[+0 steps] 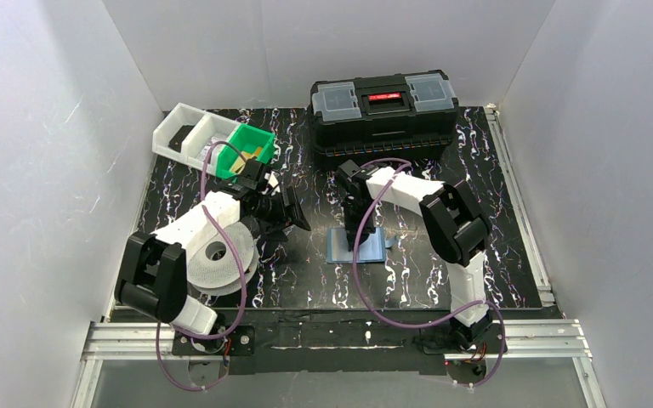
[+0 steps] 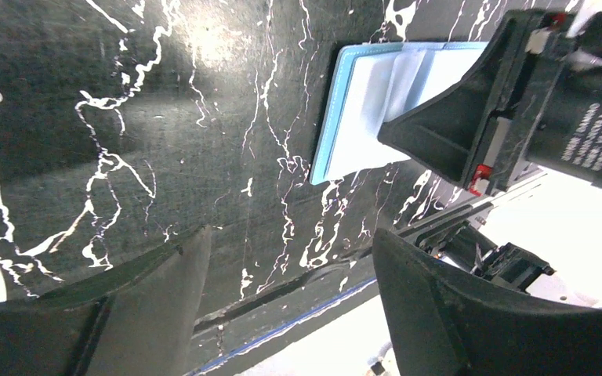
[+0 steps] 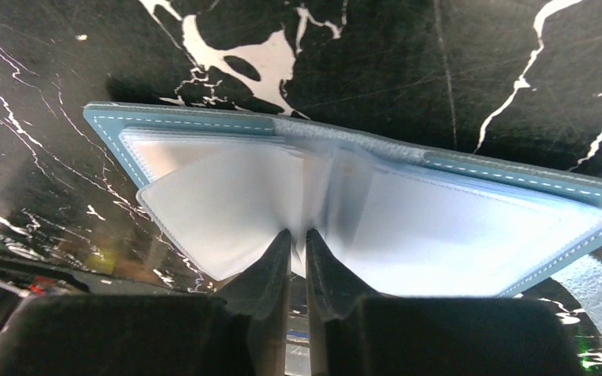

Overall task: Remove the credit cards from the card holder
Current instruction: Remove the credit card from the card holder.

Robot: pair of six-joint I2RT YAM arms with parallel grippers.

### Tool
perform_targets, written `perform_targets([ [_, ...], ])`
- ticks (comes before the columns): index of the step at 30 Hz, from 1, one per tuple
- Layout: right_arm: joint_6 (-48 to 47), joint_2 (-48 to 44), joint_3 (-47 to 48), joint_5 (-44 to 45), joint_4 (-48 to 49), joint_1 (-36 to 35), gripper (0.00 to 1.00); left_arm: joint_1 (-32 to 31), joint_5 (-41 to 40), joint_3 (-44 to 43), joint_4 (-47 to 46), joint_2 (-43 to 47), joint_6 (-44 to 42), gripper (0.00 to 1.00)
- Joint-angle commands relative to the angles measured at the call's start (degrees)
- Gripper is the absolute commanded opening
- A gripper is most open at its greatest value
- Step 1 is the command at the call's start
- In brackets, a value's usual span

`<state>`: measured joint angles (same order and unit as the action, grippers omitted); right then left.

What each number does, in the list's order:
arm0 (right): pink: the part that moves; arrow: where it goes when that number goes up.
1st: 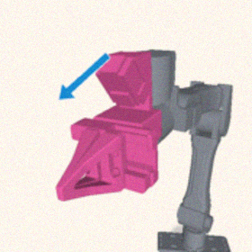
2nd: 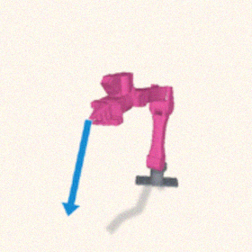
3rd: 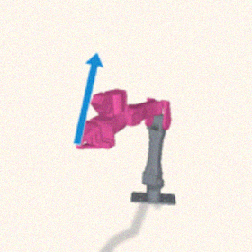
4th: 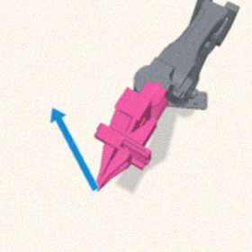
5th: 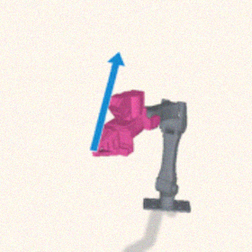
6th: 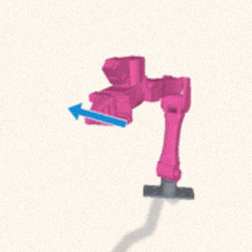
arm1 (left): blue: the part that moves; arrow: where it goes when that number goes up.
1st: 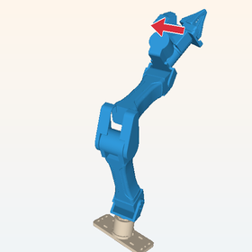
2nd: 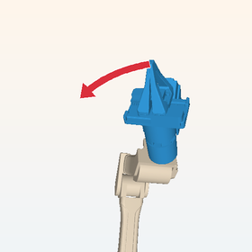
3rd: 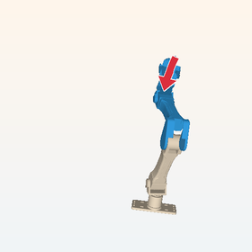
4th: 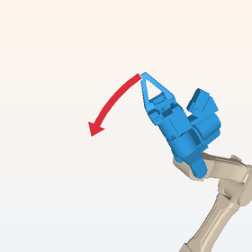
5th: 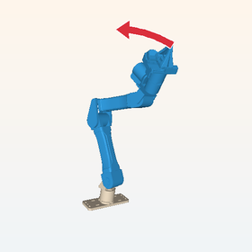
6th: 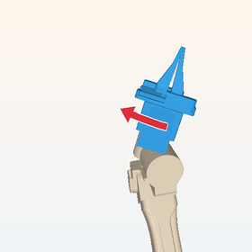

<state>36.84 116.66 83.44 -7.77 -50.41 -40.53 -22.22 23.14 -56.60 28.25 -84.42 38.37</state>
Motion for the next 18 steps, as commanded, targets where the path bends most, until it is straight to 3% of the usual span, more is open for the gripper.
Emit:
perform_targets([
  [1,-0.73,0.61,-4.88,-3.79,5.55,1.61,0.15,-2.21,2.44,-0.98,0.02,-2.37,0.42,0.71],
  [13,-1.29,-0.91,-9.55,-9.03,10.04,4.53,0.06,-9.05,6.46,-8.26,-5.53,-13.79,4.09,0.48],
  [18,-1.35,-1.32,-10.29,-9.81,10.72,4.85,0.06,-11.41,7.93,-10.27,-7.93,-18.56,4.53,0.46],
])
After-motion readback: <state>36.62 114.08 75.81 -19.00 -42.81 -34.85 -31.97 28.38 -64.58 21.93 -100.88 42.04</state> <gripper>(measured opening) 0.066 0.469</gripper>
